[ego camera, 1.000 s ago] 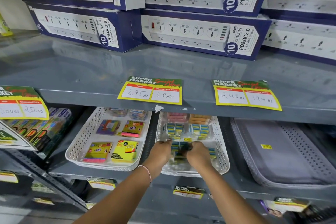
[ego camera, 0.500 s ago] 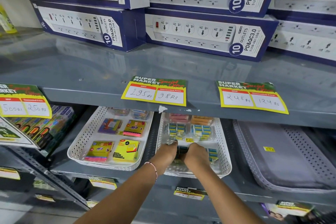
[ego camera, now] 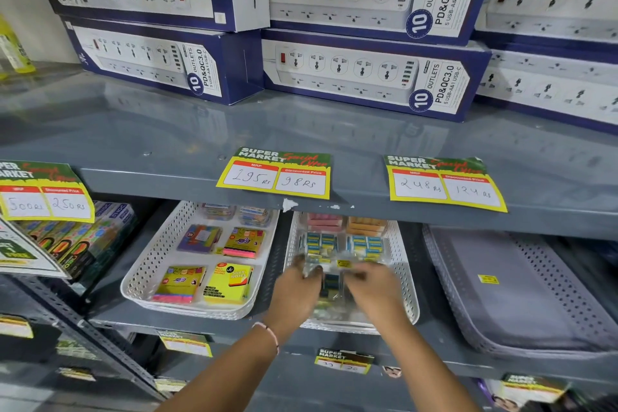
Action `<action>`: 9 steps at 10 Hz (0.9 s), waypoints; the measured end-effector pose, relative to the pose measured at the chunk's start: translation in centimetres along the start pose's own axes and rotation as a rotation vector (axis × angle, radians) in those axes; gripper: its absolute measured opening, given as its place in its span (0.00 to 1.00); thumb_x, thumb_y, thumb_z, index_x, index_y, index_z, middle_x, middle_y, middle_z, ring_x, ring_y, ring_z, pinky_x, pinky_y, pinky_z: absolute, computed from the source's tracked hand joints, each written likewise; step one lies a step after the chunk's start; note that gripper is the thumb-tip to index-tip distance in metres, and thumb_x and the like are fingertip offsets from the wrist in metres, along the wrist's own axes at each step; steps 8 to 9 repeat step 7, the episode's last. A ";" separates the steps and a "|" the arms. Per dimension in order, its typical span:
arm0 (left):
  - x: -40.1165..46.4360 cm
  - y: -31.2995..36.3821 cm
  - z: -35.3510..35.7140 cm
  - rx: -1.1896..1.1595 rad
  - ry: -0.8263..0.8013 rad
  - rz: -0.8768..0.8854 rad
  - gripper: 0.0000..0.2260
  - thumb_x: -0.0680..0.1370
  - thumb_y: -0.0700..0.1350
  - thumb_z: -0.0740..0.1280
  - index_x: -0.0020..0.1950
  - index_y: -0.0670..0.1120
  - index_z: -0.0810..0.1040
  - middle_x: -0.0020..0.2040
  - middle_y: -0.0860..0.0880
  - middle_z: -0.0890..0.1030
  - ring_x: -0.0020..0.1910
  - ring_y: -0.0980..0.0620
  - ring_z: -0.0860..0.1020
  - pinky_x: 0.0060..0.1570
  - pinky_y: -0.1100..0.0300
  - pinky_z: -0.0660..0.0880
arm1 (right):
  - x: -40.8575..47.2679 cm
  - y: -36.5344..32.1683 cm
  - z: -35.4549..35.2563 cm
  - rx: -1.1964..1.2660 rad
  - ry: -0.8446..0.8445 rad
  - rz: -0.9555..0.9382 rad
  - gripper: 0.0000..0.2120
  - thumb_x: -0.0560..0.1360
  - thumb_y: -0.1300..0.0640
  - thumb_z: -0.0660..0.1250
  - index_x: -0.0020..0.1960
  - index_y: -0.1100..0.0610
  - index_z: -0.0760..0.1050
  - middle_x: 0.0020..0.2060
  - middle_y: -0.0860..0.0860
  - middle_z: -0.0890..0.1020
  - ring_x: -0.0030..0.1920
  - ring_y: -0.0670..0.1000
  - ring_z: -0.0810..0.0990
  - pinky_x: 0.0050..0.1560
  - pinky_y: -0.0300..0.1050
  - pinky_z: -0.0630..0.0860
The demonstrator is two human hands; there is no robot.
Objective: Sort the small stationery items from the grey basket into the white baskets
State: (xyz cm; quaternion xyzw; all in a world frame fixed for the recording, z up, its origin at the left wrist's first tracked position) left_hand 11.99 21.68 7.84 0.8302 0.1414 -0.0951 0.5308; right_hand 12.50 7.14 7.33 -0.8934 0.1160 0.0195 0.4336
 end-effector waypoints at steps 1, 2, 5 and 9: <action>-0.6 -3.1 -1.2 -0.227 0.170 0.019 0.23 0.81 0.43 0.63 0.76 0.47 0.64 0.72 0.50 0.70 0.67 0.52 0.73 0.67 0.62 0.66 | -0.5 3.3 -3.9 0.372 0.346 0.000 0.14 0.75 0.56 0.68 0.60 0.56 0.79 0.53 0.49 0.83 0.51 0.49 0.80 0.53 0.40 0.71; -0.9 -6.4 -0.3 -0.333 0.160 -0.109 0.20 0.81 0.39 0.62 0.73 0.45 0.68 0.71 0.48 0.72 0.68 0.49 0.71 0.69 0.57 0.64 | 0.2 8.2 -4.3 0.664 0.302 0.244 0.21 0.76 0.59 0.67 0.68 0.61 0.72 0.65 0.53 0.77 0.65 0.55 0.75 0.64 0.46 0.68; -1.2 -6.4 0.7 -0.392 0.192 -0.140 0.14 0.81 0.32 0.57 0.59 0.41 0.79 0.58 0.44 0.81 0.47 0.51 0.78 0.40 0.72 0.74 | 0.3 11.6 -2.7 0.848 0.078 0.230 0.24 0.73 0.76 0.55 0.58 0.56 0.79 0.56 0.55 0.83 0.58 0.58 0.80 0.66 0.59 0.72; -1.2 -6.9 1.4 -0.303 0.237 -0.154 0.21 0.82 0.37 0.56 0.75 0.49 0.65 0.40 0.57 0.76 0.33 0.56 0.68 0.32 0.65 0.69 | 0.5 12.1 -2.4 0.726 0.051 0.142 0.22 0.77 0.71 0.56 0.66 0.55 0.75 0.59 0.49 0.82 0.61 0.51 0.79 0.69 0.56 0.69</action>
Point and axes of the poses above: each hand's wrist, its own x-axis towards the middle knuckle, its own z-axis out of the palm, y = z × x, the point moved 1 cm from there along x, towards the middle knuckle
